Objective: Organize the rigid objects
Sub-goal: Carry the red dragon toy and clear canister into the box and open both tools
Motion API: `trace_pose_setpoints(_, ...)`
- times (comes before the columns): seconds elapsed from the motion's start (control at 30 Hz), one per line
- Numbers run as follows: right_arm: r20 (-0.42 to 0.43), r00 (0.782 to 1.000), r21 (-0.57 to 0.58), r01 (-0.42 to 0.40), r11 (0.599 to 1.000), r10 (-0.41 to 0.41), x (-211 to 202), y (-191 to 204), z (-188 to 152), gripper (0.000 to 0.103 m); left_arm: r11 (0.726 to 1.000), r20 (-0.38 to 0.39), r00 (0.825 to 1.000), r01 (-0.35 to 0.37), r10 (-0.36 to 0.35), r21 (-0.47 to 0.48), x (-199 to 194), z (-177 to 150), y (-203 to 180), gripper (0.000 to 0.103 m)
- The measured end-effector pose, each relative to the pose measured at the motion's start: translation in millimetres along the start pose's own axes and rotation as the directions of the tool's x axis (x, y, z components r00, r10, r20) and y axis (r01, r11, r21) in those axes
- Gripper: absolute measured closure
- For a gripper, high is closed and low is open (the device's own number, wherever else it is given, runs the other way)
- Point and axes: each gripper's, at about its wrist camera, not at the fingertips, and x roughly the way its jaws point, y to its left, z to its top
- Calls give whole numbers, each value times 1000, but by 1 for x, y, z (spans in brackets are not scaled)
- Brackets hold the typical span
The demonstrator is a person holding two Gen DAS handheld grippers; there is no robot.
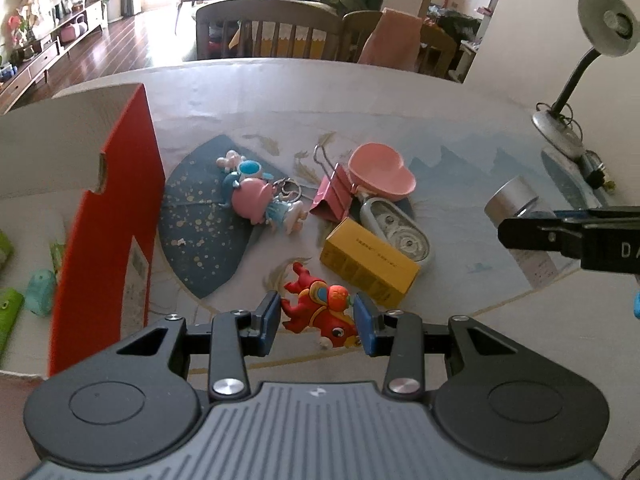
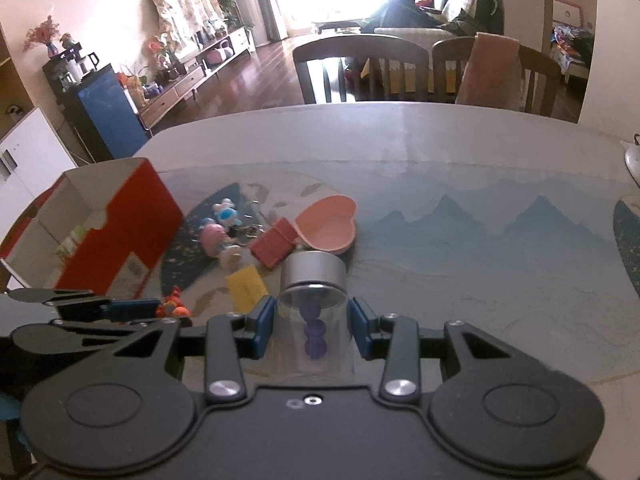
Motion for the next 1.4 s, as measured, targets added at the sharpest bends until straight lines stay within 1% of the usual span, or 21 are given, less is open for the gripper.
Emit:
trace_pose_setpoints(0.13, 4, 1000, -1, -3, 1000, 3, -10, 12, -1, 63, 1000, -2, 1000, 27, -27, -1, -13, 1, 0, 64)
trace_pose_setpoints(0.37, 17, 1000, 5, -7, 1000, 7, -22, 35, 0, 63, 999, 4, 999, 49, -49, 1, -35, 5, 5, 64)
trace_pose_setpoints(0.67, 55, 998, -9, -20, 1000, 21, -33, 73, 8, 63, 997, 31, 997, 70, -71, 24, -65, 11, 25, 64)
trace_pose_setpoints(0.97, 90, 995, -31, -32, 999, 35, -33, 118, 17, 63, 997, 48, 996, 75, -76, 23, -89, 18, 63, 64)
trace_pose_setpoints(1.2, 97, 994, -49, -53, 997, 57, -22, 155, 26, 63, 998, 50, 997, 56, -56, 12, -100, 19, 99, 64)
trace_pose_setpoints(1.4, 106, 991, -72, -69, 995, 76, -9, 188, 36, 63, 999, 78, 996, 36, -37, 4, -115, 25, 134, 64)
